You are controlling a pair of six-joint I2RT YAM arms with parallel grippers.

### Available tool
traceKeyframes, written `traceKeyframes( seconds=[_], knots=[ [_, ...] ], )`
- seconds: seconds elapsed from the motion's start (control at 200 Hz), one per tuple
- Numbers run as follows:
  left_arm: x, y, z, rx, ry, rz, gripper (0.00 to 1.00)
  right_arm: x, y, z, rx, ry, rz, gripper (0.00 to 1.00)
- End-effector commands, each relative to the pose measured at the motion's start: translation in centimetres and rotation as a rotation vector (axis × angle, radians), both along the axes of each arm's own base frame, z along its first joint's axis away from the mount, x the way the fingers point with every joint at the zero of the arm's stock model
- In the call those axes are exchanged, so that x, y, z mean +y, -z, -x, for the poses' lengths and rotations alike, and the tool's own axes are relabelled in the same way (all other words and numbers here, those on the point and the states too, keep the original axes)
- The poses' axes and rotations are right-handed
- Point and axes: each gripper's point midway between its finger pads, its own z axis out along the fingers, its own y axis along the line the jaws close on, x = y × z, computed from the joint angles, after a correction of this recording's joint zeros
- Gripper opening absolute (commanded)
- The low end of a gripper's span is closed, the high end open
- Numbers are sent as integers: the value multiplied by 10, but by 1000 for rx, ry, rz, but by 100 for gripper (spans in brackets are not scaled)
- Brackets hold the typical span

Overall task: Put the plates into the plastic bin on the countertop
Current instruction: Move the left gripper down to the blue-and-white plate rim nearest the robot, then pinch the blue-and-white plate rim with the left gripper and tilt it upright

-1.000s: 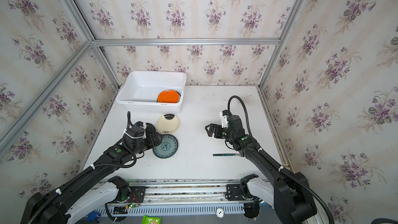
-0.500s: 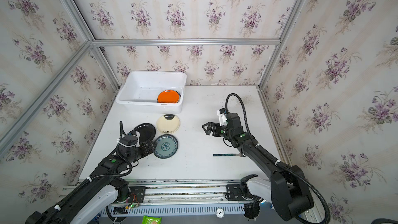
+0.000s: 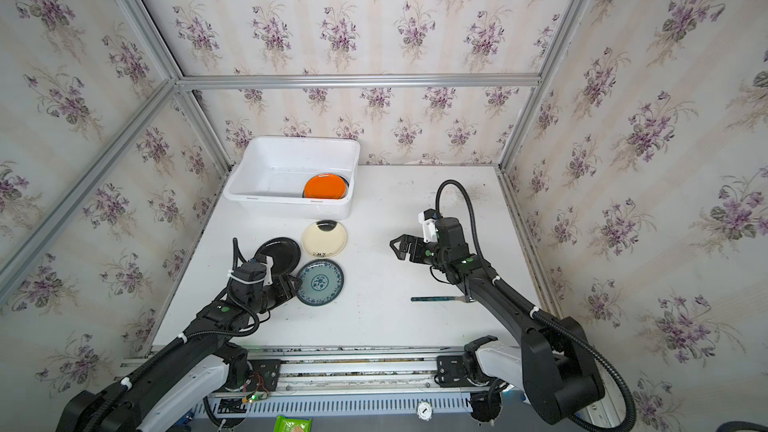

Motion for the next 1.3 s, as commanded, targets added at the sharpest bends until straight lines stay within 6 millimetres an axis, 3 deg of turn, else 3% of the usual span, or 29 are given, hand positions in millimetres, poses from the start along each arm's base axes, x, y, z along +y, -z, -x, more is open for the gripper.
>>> traceKeyframes(
  seconds=[0.0, 0.565, 0.875, 1.03, 1.294],
  knots=[
    [-6, -2, -6, -24, 22, 28, 62, 3, -12, -7, -40, 0, -20, 99],
    [-6, 26, -8, 71, 33, 16, 37, 0, -6, -7, -26, 20, -9, 99],
    [-8, 28, -14, 87, 56, -4, 12, -1, -3, -8, -9, 33, -11, 99],
    [-10, 28, -19, 92, 72, -13, 8, 0, -4, -9, -8, 35, -14, 99],
    [-33, 19, -32, 104, 180, 40, 0, -1, -4, -13, -3, 58, -30, 99]
  ],
)
